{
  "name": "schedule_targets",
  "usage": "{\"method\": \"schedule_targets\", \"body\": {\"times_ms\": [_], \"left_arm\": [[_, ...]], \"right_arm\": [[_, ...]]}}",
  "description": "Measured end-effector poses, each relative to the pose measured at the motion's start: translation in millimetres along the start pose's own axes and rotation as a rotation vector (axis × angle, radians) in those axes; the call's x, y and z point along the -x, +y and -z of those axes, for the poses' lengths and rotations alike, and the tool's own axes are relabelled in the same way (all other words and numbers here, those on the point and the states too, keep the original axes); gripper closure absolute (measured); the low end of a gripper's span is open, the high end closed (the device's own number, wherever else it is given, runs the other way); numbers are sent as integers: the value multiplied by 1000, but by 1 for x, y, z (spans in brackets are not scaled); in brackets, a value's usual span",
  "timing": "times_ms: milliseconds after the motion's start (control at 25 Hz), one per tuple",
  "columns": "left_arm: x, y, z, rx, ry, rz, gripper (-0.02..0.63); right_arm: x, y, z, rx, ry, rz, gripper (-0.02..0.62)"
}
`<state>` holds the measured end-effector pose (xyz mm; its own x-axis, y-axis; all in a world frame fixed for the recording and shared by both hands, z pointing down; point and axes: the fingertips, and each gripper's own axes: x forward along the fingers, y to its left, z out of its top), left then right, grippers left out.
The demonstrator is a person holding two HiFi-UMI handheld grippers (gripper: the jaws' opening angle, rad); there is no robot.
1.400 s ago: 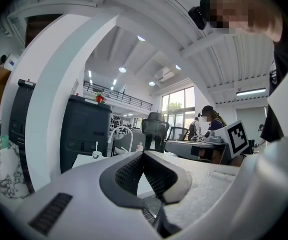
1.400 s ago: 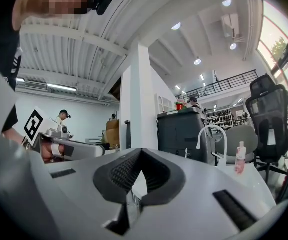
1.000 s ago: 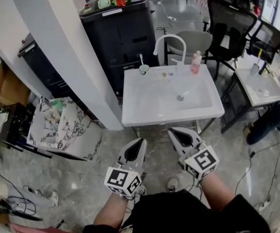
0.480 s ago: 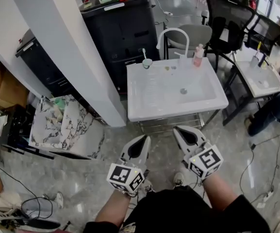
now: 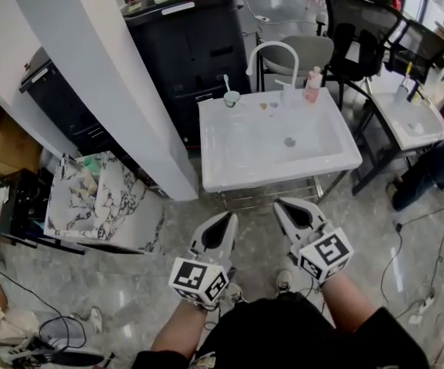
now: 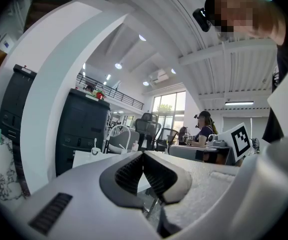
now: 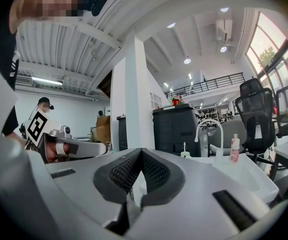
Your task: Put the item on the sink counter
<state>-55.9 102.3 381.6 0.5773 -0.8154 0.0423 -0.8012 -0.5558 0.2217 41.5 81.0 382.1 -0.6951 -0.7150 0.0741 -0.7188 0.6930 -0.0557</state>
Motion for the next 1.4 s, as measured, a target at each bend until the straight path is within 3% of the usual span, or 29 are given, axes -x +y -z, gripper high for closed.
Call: {"method": "schedule_targets", "body": {"times_ms": [1400], "left_arm": [[-15,3,-3,-2,-4,-31,601]], "right_arm": [[-10,-16,-1,-2,-6,-30,600]]}}
